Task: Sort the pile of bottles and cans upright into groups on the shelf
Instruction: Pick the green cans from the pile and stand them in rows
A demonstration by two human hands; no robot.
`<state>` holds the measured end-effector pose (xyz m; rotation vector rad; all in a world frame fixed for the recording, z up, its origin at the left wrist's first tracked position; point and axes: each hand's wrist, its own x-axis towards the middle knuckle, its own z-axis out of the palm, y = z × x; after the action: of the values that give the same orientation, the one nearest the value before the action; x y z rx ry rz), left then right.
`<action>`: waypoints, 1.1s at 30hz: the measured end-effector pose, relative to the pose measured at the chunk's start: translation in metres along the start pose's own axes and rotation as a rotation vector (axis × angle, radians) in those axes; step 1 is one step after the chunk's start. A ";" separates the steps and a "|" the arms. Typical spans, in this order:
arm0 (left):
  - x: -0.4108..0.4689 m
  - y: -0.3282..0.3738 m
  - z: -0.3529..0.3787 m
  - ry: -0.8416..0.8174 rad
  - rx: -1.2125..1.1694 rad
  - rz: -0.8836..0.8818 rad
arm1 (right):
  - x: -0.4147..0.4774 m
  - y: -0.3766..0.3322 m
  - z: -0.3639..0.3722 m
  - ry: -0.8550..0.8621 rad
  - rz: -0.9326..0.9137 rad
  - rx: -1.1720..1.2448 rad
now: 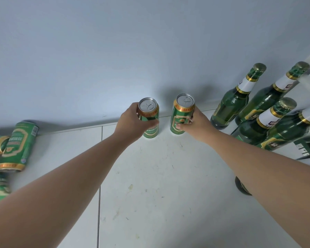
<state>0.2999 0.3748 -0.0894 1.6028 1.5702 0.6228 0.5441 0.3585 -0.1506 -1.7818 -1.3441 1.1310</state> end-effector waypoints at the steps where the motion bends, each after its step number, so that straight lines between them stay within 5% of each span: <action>1: 0.000 0.000 0.001 0.000 0.002 -0.002 | 0.001 -0.001 -0.001 -0.006 0.003 -0.004; 23: -0.032 -0.023 -0.014 -0.047 0.174 -0.056 | -0.049 -0.029 0.000 0.089 0.154 -0.245; 33: -0.067 -0.036 -0.028 -0.031 0.280 -0.059 | -0.086 -0.034 0.014 -0.012 0.105 -0.314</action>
<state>0.2483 0.3115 -0.0902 1.7518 1.7341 0.3551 0.5081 0.2853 -0.1050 -2.0923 -1.5166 1.0298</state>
